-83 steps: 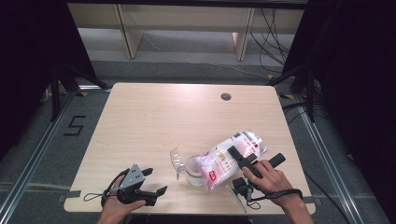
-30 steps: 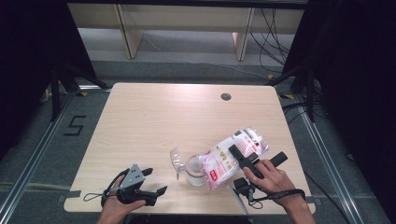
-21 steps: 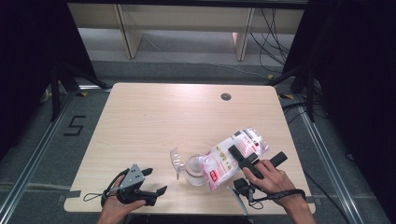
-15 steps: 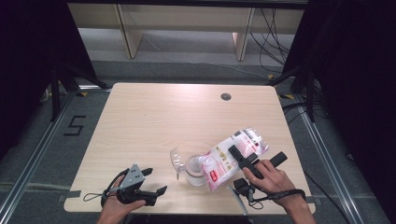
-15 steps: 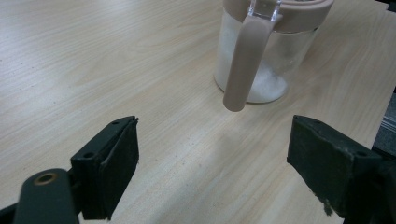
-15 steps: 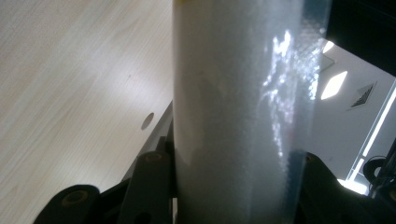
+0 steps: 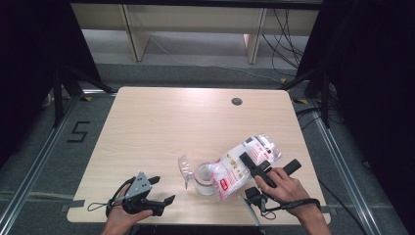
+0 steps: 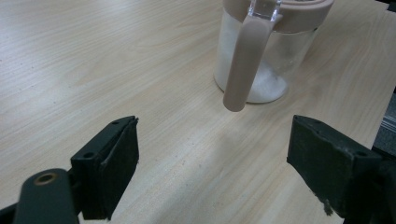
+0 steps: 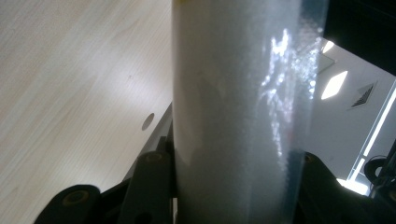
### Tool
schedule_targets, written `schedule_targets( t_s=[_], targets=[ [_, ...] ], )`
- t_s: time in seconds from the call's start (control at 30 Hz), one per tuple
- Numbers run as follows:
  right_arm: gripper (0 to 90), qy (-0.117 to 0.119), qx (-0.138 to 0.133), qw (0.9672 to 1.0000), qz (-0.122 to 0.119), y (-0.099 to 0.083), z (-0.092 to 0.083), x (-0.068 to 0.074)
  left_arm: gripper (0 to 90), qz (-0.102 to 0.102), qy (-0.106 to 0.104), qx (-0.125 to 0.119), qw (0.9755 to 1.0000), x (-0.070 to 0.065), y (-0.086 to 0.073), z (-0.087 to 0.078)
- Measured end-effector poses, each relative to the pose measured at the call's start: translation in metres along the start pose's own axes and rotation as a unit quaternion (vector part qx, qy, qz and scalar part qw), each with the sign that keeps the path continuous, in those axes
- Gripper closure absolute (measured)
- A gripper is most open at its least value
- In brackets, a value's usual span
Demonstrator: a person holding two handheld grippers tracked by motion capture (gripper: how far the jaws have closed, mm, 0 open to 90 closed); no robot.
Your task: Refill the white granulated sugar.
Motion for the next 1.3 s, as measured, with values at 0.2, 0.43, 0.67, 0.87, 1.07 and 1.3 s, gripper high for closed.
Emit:
schedule_targets(
  t_s=[0.2, 0.43, 0.67, 0.87, 1.07, 1.3],
  targets=[
    [66.1, 0.001, -0.001, 1.0, 0.0, 0.0003, -0.0001, -0.0001, 16.2, -0.009, -0.001, 0.003, 1.0, -0.0011, -0.0008, 0.0],
    [66.4, 0.001, -0.004, 1.0, 0.002, 0.0004, 0.0001, 0.0003, 16.2, -0.007, 0.0, 0.001, 1.0, -0.0008, -0.0002, -0.0001],
    [66.7, 0.001, -0.002, 1.0, 0.001, 0.0004, 0.0, 0.0, 16.2, -0.009, -0.001, 0.003, 1.0, -0.0012, -0.0009, 0.0002],
    [67.0, 0.001, -0.003, 1.0, 0.002, 0.0002, -0.0004, 0.0, 16.2, -0.008, -0.001, 0.003, 1.0, -0.0012, -0.0009, 0.0002],
    [67.3, 0.001, -0.007, 1.0, 0.004, 0.0008, -0.0006, 0.0002, 16.2, -0.007, -0.001, 0.003, 1.0, -0.0007, -0.0008, 0.0002],
    [67.6, -0.001, -0.006, 1.0, 0.003, 0.0009, -0.001, -0.0003, 16.2, 0.017, 0.001, 0.008, 0.9998, 0.0027, -0.0009, -0.0006]
  ],
)
Point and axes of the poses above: each handheld gripper's, and its own axes: z roughly forward along the jaws, y roughly out of its top, x roughly to its left, the point moved 5 cm from there along z, roughly forward along the jaws, and after that the axes turned 13 degrees about y, right-handed, at the moved point
